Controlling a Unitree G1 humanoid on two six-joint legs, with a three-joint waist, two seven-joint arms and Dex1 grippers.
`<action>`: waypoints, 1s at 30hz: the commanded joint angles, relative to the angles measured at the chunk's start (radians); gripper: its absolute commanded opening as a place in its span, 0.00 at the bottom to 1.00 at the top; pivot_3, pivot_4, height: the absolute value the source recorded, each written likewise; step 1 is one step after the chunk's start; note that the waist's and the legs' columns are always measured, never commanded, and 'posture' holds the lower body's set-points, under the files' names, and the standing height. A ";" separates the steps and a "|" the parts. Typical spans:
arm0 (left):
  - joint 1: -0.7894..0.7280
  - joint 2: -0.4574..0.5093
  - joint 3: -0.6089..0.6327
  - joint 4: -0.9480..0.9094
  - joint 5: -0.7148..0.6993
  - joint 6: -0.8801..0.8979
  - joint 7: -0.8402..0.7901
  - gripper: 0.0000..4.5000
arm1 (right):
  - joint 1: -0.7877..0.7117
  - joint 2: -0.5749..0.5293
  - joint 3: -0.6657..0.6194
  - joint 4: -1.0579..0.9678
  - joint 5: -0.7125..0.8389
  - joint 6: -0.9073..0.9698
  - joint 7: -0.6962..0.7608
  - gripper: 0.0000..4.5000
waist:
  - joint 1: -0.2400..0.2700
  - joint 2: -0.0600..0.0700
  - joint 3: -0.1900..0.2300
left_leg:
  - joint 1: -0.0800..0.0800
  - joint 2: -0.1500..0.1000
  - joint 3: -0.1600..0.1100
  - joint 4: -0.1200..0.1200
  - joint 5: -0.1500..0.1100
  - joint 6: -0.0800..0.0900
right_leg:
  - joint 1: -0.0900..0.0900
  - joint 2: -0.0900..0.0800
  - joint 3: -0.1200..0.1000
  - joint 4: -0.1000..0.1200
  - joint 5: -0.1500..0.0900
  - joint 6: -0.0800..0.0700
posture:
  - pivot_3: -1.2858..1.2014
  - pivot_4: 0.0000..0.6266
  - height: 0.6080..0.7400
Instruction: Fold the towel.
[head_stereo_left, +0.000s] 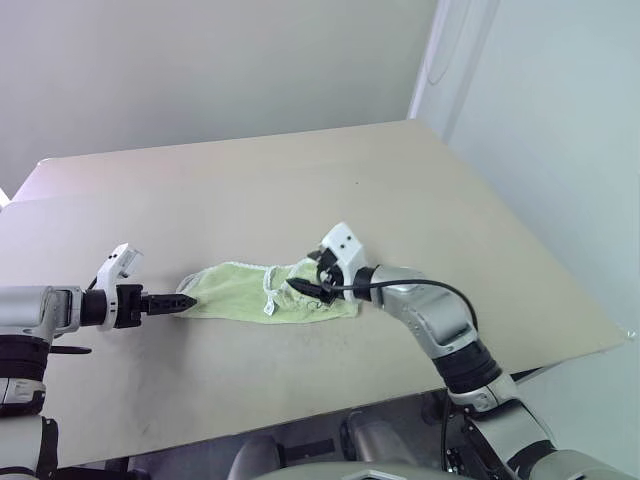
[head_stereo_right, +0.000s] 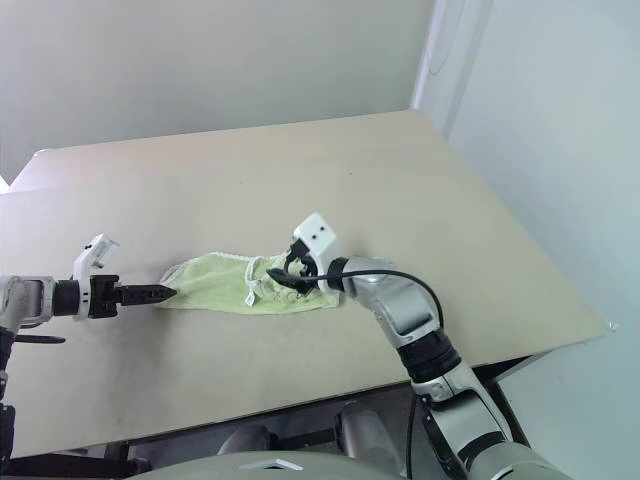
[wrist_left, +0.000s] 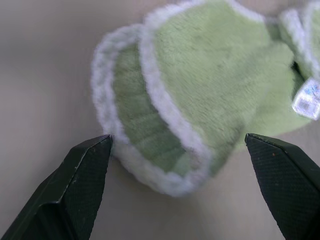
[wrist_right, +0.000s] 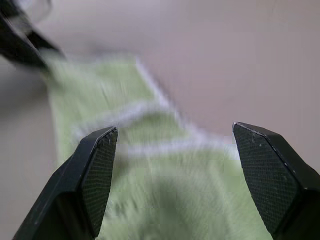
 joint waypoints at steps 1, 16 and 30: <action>-0.045 -0.001 0.039 0.036 -0.024 0.012 0.010 1.00 | -0.005 0.044 -0.113 -0.112 0.125 0.062 -0.013 0.85 | 0.000 0.000 0.000 | 0.000 0.000 -0.001 0.000 0.000 0.000 | 0.000 0.000 -0.001 0.000 0.000 0.000 | 0.52 0.00 1.00; 0.014 -0.011 0.070 0.031 -0.051 0.045 0.045 1.00 | 0.185 -0.298 -0.047 -0.363 0.058 -0.092 0.174 0.85 | 0.000 0.000 0.000 | 0.000 0.000 0.000 0.000 0.000 0.000 | 0.000 -0.001 -0.001 0.000 -0.002 -0.003 | 0.52 0.00 1.00; 0.089 -0.088 0.126 -0.037 -0.106 0.100 0.123 1.00 | 0.233 -0.317 -0.103 -0.324 0.040 -0.097 0.128 0.85 | 0.005 0.002 -0.001 | 0.001 -0.001 0.000 0.002 0.000 0.000 | 0.002 -0.001 0.000 0.000 -0.003 -0.004 | 0.52 0.00 1.00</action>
